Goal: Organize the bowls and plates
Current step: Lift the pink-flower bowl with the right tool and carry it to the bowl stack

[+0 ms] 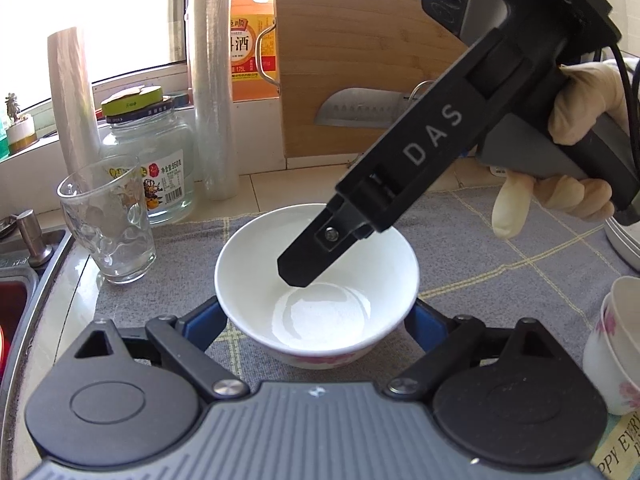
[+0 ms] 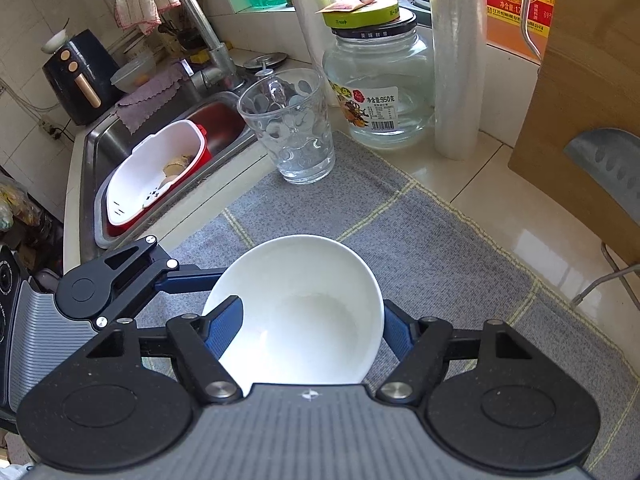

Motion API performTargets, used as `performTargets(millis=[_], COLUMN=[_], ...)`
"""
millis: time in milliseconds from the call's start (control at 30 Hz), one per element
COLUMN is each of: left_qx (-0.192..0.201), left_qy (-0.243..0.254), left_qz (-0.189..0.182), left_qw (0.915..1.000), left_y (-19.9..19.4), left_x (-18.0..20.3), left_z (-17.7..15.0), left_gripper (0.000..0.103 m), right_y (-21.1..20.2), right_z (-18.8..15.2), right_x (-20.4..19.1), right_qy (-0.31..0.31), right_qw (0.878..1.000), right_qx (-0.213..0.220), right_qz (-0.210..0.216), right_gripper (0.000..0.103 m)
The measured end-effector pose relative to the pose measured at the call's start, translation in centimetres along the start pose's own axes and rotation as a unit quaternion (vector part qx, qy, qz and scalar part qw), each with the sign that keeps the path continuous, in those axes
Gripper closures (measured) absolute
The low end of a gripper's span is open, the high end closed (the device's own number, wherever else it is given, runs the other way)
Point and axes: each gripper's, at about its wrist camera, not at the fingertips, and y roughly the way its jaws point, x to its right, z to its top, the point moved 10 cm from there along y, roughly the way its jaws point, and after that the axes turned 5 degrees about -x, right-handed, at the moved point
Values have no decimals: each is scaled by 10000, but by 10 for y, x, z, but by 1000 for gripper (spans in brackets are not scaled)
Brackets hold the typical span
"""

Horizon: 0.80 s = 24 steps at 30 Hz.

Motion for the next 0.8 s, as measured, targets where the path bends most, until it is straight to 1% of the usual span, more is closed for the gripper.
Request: performTargets(millis=[133, 267, 467, 800], left_qx=[6, 18, 96, 83], left_qy=[75, 122, 200, 382], left_qz=[-47, -119, -292, -550], left_qw=[10000, 9999, 9993, 9977], left_y=[-19, -38, -58, -81], left_x=[5, 13, 37, 77], left_z=[4, 10, 16, 13], left_gripper=[9, 9, 9, 9], right_y=[-15, -34, -63, -99], right_z=[-8, -18, -35, -70], right_x=[-8, -15, -19, -26], right_qy=[65, 149, 383, 559], right_qw=[10000, 9997, 9986, 9969], right_qx=[38, 167, 354, 494], right_qz=[17, 17, -78, -249], right_gripper=[24, 24, 24, 24])
